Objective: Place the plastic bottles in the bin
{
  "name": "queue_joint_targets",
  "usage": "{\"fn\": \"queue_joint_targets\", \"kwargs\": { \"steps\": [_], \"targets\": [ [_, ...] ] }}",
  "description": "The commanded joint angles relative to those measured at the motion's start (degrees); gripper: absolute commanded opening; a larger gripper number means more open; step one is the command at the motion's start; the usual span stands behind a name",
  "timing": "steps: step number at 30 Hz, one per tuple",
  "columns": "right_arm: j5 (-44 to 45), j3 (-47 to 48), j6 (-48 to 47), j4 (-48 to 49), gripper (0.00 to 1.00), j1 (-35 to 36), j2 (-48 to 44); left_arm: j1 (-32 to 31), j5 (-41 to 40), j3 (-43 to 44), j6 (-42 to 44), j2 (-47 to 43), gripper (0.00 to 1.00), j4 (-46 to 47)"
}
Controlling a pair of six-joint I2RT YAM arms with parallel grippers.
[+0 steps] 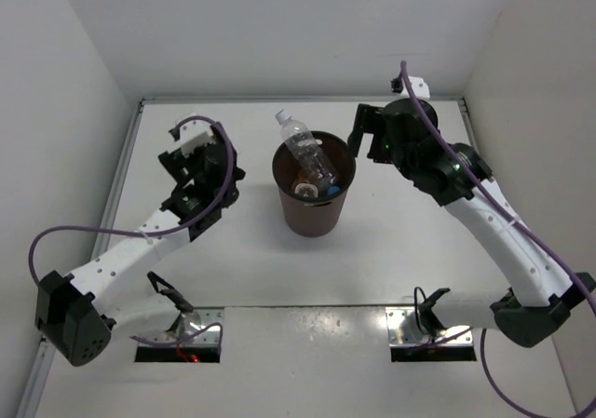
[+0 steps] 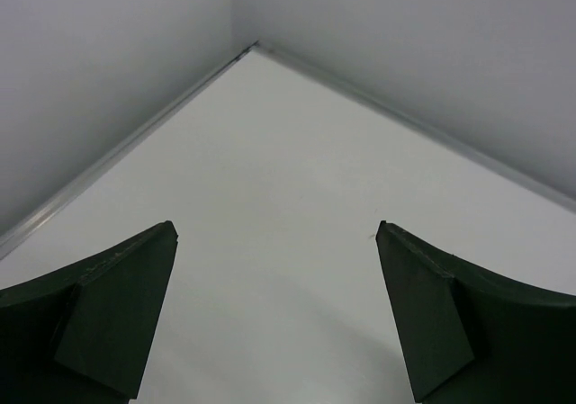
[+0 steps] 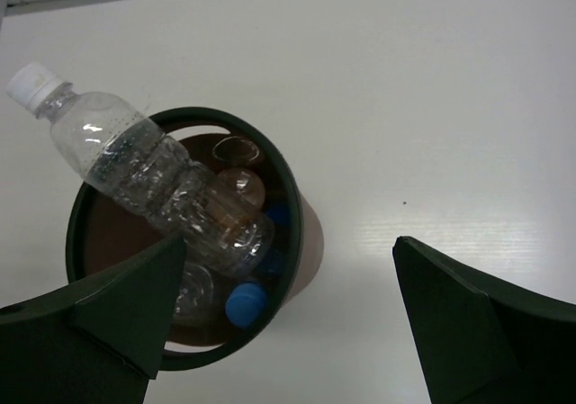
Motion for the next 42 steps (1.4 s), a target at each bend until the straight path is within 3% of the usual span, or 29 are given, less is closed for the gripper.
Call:
{"fn": "queue_joint_targets", "kwargs": {
  "steps": [1, 5, 10, 15, 16, 20, 32, 37, 42],
  "targets": [
    [-5.5, 3.3, -2.3, -0.7, 1.00, -0.1, 1.8, 3.0, -3.3, -5.8, -15.3, -3.5, 1.00, -8.0],
    [-6.2, 1.4, -3.6, -0.1, 1.00, -0.1, 0.6, 3.6, -1.1, -13.2, -15.3, -7.4, 1.00, -4.3],
    [-6.8, -4.8, -4.9, 1.0, 1.00, -0.1, -1.4, 3.6, 2.8, -17.1, -3.0, -6.6, 1.00, 0.1],
    [5.5, -9.1, -5.4, -0.2, 1.00, -0.1, -2.8, 4.1, 4.0, -19.3, -6.0, -6.6, 1.00, -2.0],
    [11.5, -9.1, -4.8, -1.7, 1.00, -0.1, -0.7, 4.1, 4.9, -19.9, -5.0, -7.4, 1.00, -1.0],
    [21.2, -7.3, -4.3, -8.1, 1.00, -0.6, 5.7, 4.1, 10.2, -22.2, 1.7, -7.9, 1.00, 5.3],
    [14.5, -7.1, -8.0, -4.9, 1.00, -1.6, 4.0, 7.1, 16.1, -28.2, 6.9, -1.5, 1.00, 23.5],
    [10.8, -8.7, -10.8, -0.9, 1.00, -1.6, 2.7, 9.3, 15.5, -27.5, 6.9, 3.7, 1.00, 24.5],
    [14.9, -8.8, -10.9, -0.2, 1.00, -2.2, 6.6, 10.4, 11.6, -23.8, 6.7, 7.8, 1.00, 20.7]
  ]
}}
